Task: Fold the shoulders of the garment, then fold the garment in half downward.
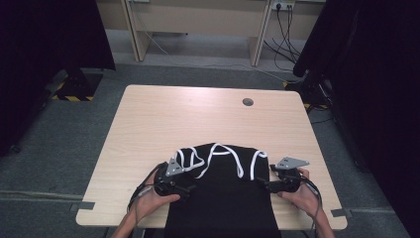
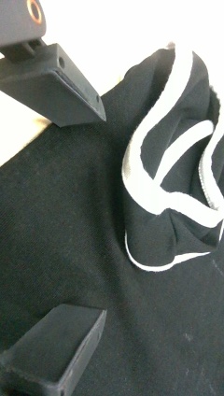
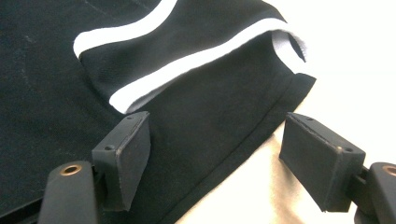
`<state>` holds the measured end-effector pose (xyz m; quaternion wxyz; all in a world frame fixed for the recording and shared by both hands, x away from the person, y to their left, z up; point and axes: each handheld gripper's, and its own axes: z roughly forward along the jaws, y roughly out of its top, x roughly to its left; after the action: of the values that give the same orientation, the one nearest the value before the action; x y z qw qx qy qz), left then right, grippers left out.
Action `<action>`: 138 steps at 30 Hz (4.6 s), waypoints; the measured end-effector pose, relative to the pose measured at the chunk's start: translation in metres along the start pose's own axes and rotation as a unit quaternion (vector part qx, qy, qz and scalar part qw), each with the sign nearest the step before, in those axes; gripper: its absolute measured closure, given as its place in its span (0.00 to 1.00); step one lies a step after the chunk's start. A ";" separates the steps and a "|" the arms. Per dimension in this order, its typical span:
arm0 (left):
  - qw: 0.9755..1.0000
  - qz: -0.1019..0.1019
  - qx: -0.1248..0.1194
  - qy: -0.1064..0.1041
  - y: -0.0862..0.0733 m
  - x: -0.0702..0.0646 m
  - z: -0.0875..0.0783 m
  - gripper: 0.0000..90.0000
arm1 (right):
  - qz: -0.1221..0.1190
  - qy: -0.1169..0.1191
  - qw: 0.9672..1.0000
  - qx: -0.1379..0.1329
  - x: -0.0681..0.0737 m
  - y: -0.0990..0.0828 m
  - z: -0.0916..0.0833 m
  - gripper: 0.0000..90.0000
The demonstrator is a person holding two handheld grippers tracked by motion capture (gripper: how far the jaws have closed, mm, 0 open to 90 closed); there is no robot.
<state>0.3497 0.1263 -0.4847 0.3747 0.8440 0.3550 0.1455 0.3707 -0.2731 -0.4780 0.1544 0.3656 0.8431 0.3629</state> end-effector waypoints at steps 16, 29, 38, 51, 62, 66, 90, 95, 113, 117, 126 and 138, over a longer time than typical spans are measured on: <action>1.000 -0.007 -0.001 0.007 0.008 0.010 0.008 0.06 | 0.009 -0.010 1.000 -0.001 -0.016 0.010 0.010 0.28; 1.000 -0.013 -0.001 0.015 0.012 0.019 0.012 0.06 | 0.016 -0.018 1.000 -0.002 -0.020 0.013 0.014 0.28; 1.000 -0.029 -0.010 -0.006 0.011 0.022 0.011 0.06 | 0.019 -0.020 1.000 -0.002 -0.018 0.013 0.014 0.26; 0.995 -0.078 -0.057 -0.003 0.039 0.052 -0.004 0.03 | 0.036 0.004 0.999 -0.031 -0.029 0.029 0.001 0.20; 0.993 -0.113 -0.023 0.002 0.060 0.085 0.032 0.03 | 0.023 0.009 1.000 -0.016 -0.045 0.061 0.023 0.20; 0.993 -0.120 -0.015 -0.002 0.066 0.090 0.045 0.03 | 0.024 0.011 1.000 -0.003 -0.050 0.070 0.038 0.20; 0.997 -0.075 -0.004 0.016 0.069 0.077 0.058 0.82 | -0.023 0.056 0.998 0.024 -0.050 0.077 0.067 0.85; 0.997 -0.078 -0.023 -0.001 0.068 0.074 0.054 0.89 | -0.035 0.062 0.997 0.013 -0.049 0.079 0.061 0.91; 0.996 -0.086 -0.029 -0.004 0.087 0.080 0.041 0.92 | -0.061 0.057 0.996 -0.021 -0.040 0.106 0.035 0.92; 0.996 -0.081 -0.029 0.001 0.091 0.082 0.038 0.93 | -0.064 0.053 0.996 -0.030 -0.040 0.115 0.030 0.92; 0.996 -0.075 -0.046 0.021 0.110 0.089 0.028 0.93 | -0.064 0.043 0.996 -0.040 -0.047 0.129 0.025 0.92; 0.993 -0.066 -0.080 0.060 0.150 0.104 0.008 0.93 | -0.063 0.011 0.996 -0.068 -0.063 0.163 0.019 0.92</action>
<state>0.5006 0.1250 -0.3819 0.4276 0.7761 0.4189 0.1983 0.5060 -0.2334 -0.3737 0.1920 0.2966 0.8395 0.4128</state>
